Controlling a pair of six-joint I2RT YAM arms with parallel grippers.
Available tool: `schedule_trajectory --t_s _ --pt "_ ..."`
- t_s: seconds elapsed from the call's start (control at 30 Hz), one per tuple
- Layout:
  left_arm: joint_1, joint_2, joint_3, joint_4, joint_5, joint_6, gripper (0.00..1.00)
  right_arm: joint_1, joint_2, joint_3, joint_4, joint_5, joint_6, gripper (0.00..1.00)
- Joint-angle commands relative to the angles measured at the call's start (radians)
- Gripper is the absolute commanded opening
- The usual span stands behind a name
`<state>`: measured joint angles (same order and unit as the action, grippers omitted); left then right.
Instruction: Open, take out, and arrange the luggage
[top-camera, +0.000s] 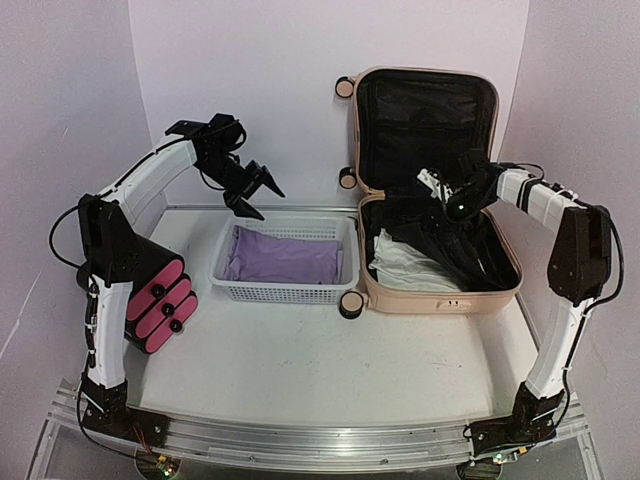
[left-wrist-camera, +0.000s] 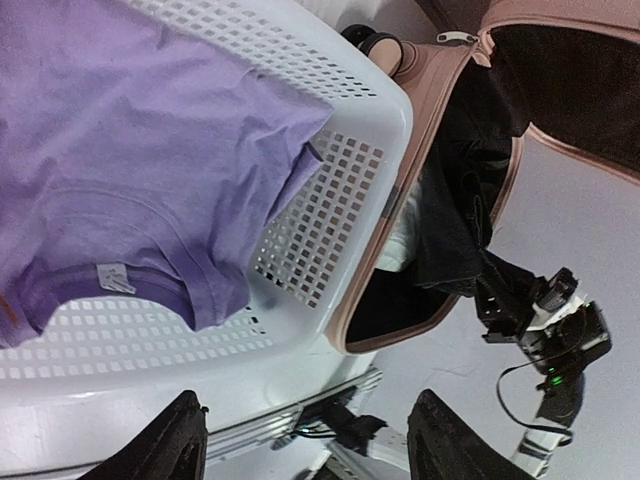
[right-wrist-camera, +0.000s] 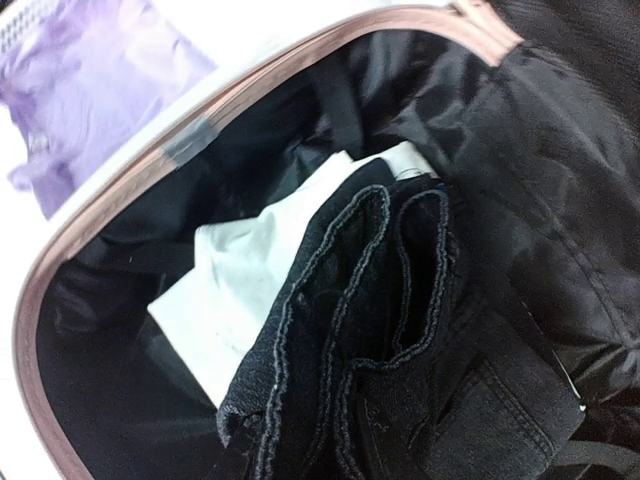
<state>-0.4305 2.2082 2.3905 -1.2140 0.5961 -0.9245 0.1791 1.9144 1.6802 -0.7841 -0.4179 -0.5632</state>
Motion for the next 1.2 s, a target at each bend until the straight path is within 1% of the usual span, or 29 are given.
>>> schedule_trajectory --t_s 0.0,0.07,0.13,0.2,0.27,0.33,0.43,0.47,0.5,0.53,0.6,0.63,0.73,0.8,0.97,1.17 --pt "0.006 -0.034 -0.059 0.062 0.121 -0.291 0.7 -0.03 -0.08 0.033 0.066 -0.075 0.114 0.0" --pt "0.002 -0.033 -0.08 0.067 0.179 -0.397 0.71 -0.03 -0.081 0.058 0.07 -0.102 0.129 0.0" --pt "-0.008 -0.035 -0.082 0.073 0.203 -0.487 0.73 -0.03 -0.086 0.07 0.08 -0.121 0.153 0.0" --pt "-0.023 -0.046 -0.091 0.081 0.209 -0.574 0.78 -0.029 -0.096 0.078 0.085 -0.153 0.172 0.0" --pt "-0.053 -0.063 -0.117 0.126 0.225 -0.674 0.83 -0.029 -0.114 0.074 0.093 -0.174 0.19 0.0" --pt "-0.09 -0.073 -0.15 0.226 0.225 -0.771 0.85 -0.026 -0.133 0.064 0.102 -0.198 0.203 0.0" --pt "-0.163 -0.056 -0.185 0.427 0.221 -0.936 0.92 -0.006 -0.166 0.043 0.103 -0.212 0.195 0.0" --pt "-0.186 -0.035 -0.176 0.497 0.22 -0.975 0.95 0.003 -0.178 0.032 0.104 -0.226 0.19 0.0" --pt "-0.206 -0.005 -0.146 0.524 0.219 -0.997 0.96 0.011 -0.189 0.02 0.108 -0.241 0.187 0.0" --pt "-0.223 0.029 -0.095 0.532 0.216 -1.004 0.99 0.023 -0.2 0.007 0.11 -0.248 0.187 0.0" --pt "-0.247 0.103 0.0 0.532 0.196 -0.992 0.99 0.055 -0.221 -0.018 0.111 -0.258 0.184 0.0" --pt "-0.258 0.117 0.021 0.532 0.179 -0.993 0.99 0.071 -0.231 -0.034 0.111 -0.264 0.178 0.0" --pt "-0.283 0.119 0.006 0.559 0.11 -0.996 0.99 0.122 -0.254 -0.075 0.111 -0.259 0.17 0.0" --pt "-0.297 0.121 -0.007 0.591 0.091 -0.993 0.99 0.152 -0.265 -0.099 0.111 -0.256 0.168 0.0" --pt "-0.33 0.106 -0.074 0.596 0.091 -0.993 0.99 0.226 -0.286 -0.152 0.115 -0.244 0.156 0.0" --pt "-0.369 0.143 -0.096 0.599 0.148 -1.03 0.99 0.278 -0.298 -0.18 0.12 -0.227 0.142 0.0"
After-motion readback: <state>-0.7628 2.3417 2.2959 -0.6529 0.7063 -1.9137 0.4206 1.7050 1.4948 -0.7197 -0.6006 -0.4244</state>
